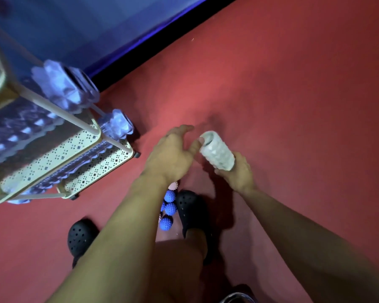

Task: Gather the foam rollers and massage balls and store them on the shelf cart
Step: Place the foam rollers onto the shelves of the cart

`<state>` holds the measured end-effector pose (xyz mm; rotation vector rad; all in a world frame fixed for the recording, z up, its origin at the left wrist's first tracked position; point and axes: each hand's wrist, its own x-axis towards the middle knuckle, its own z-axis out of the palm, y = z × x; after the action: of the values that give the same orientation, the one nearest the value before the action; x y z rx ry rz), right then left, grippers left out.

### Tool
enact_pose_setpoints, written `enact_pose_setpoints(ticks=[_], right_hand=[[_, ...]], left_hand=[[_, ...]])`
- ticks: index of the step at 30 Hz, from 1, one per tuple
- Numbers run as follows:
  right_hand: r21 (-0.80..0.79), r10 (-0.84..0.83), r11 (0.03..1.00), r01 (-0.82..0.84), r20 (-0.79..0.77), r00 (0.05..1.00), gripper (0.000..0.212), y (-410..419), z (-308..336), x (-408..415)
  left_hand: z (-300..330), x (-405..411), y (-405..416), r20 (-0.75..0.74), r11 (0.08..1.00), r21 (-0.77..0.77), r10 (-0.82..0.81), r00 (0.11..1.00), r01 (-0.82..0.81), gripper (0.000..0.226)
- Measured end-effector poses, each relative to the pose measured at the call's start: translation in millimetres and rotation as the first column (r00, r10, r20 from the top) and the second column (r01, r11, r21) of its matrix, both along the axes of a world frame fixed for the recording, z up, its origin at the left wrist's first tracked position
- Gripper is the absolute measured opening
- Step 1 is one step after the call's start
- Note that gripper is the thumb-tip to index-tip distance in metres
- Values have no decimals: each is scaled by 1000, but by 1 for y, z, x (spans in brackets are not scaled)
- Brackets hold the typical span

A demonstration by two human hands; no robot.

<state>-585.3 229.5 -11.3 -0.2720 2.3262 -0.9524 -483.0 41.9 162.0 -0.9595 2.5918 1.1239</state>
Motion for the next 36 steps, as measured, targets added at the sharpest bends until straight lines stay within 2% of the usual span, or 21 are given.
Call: enact_pose_setpoints(ticks=[1,2,5,7,9,14,17,19,22,23,25,27,29,30,32,33,34,35,36], right_hand=[[-150,-146,975,164,121,982,61,-9,27,3],[-255,-217,927,274,230,949,56,-17,55,8],[-495,-219,753,433,432,875,47,-36,135,26],[-570,-186,663,485,502,845,47,-46,186,38],[-621,-128,616,484,528,840,49,-57,238,53],[-690,26,543,479,584,811,38,-85,354,104],[-733,137,476,486,607,782,41,-98,418,144],[-750,182,445,490,611,771,54,-106,453,170],[-778,262,436,452,590,764,102,-114,500,214],[-791,308,428,437,582,753,112,-118,509,226],[-818,401,417,397,557,727,113,-120,534,255],[-839,465,434,329,521,716,96,-117,558,283],[-842,512,510,177,462,724,80,-111,574,300],[-822,528,568,37,399,750,75,-107,579,302],[-680,517,667,-305,127,847,58,-103,591,300],[-576,460,696,-429,-101,882,54,-103,594,296],[-468,370,727,-502,-349,861,51,-105,598,291],[-387,275,739,-551,-573,772,48,-108,603,285],[-311,225,722,-617,-739,636,45,-114,610,280]], left_hand=[[8,2,0,-41,998,22,66,997,-65,51],[19,5,1,-83,987,68,153,985,-147,51],[61,18,1,-142,878,274,442,886,-394,52],[96,35,-2,-166,808,352,550,818,-472,50],[138,56,-5,-193,783,380,588,786,-492,48],[242,130,-15,-315,774,331,630,710,-540,60],[302,180,-21,-431,768,282,637,639,-575,47],[336,218,-20,-469,737,298,667,580,-607,58],[371,273,-21,-551,719,354,677,487,-598,89],[380,289,-22,-571,707,389,688,448,-591,94],[401,318,-15,-584,659,510,737,339,-553,82],[423,339,-2,-605,610,596,769,207,-523,63],[433,358,2,-622,552,614,778,84,-564,53],[435,367,2,-630,524,612,776,36,-592,50],[438,380,0,-631,479,621,775,-34,-621,42],[440,385,-1,-631,464,631,773,-63,-622,38],[441,389,-4,-633,453,637,769,-88,-623,34],[443,391,-8,-632,450,649,768,-105,-613,32],[446,391,-12,-629,449,659,769,-114,-603,32]])
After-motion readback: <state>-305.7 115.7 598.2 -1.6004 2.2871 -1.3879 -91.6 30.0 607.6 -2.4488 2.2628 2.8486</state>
